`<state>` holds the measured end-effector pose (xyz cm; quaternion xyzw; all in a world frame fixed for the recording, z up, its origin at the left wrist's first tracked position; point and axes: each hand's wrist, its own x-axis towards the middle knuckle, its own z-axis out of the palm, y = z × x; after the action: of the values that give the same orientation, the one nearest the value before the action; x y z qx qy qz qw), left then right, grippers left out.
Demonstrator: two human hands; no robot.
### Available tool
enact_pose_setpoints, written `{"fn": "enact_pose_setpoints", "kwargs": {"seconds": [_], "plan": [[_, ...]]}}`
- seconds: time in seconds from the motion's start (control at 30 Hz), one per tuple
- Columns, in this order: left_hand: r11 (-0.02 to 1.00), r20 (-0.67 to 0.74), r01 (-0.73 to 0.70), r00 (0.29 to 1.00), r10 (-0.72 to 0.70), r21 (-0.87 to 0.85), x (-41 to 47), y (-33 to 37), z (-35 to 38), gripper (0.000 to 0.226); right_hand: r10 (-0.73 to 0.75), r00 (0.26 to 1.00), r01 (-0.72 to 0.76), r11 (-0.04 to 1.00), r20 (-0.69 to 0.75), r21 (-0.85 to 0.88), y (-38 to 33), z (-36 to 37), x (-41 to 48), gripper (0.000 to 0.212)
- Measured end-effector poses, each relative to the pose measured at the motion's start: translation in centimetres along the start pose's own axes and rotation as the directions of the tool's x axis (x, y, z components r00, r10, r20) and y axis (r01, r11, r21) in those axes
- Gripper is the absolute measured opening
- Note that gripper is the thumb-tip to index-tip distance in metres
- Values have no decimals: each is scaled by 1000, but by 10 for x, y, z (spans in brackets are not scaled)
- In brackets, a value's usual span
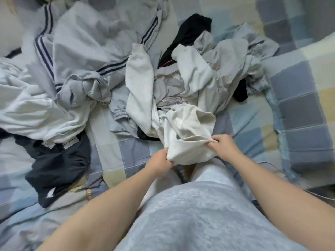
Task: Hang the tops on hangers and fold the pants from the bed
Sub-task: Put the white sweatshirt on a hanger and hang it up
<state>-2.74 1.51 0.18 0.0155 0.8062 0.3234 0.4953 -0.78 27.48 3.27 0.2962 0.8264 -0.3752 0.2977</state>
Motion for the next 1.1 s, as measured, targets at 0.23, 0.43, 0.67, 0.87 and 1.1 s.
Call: {"fn": "enact_pose_setpoints", "kwargs": {"seconds": [0.23, 0.43, 0.67, 0.87, 1.1], "plan": [[969, 7, -166, 986, 168, 185, -5, 66, -50, 49, -4, 986, 51, 960, -168, 277, -3, -15, -65, 44], [953, -60, -303, 951, 303, 1, -19, 138, -8, 65, -22, 966, 153, 852, -257, 501, 27, -45, -116, 45], [917, -276, -393, 891, 361, -69, -81, 183, 92, 18, 3, 989, 124, 556, -151, 822, 120, -71, -166, 58], [929, -301, -327, 916, 265, -176, -149, 189, 150, 27, 143, 987, -6, 484, -73, 875, 165, -93, -216, 41], [994, -5, -100, 995, 100, -42, -225, 192, 144, 29, 16, 957, 183, 743, -290, 644, 155, -160, -281, 28]]}}
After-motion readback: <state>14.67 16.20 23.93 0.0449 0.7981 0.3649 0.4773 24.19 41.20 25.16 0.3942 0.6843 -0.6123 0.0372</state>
